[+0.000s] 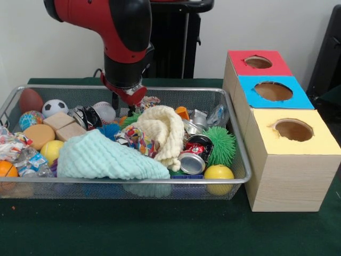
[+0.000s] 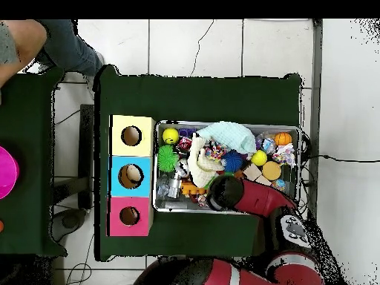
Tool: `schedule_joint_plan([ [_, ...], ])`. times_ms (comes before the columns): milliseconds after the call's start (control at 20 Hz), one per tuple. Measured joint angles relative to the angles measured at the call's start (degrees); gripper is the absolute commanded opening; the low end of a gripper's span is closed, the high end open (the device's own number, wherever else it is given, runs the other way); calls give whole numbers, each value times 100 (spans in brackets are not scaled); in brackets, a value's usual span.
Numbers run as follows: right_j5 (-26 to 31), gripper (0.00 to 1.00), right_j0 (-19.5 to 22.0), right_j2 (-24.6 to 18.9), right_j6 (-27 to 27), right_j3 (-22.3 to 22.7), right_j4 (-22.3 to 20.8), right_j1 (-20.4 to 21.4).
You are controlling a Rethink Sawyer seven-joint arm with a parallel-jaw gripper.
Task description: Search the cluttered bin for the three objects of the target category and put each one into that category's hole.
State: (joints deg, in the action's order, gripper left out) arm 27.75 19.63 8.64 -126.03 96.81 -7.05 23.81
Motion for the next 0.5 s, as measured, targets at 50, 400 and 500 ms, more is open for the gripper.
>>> schedule_joint_plan([
  [50,13,100,0,0,0,-7,1,-4],
  [400,32,100,-1,0,0,-16,1,-4],
  [500,61,100,-1,-1,0,-27,0,-6],
])
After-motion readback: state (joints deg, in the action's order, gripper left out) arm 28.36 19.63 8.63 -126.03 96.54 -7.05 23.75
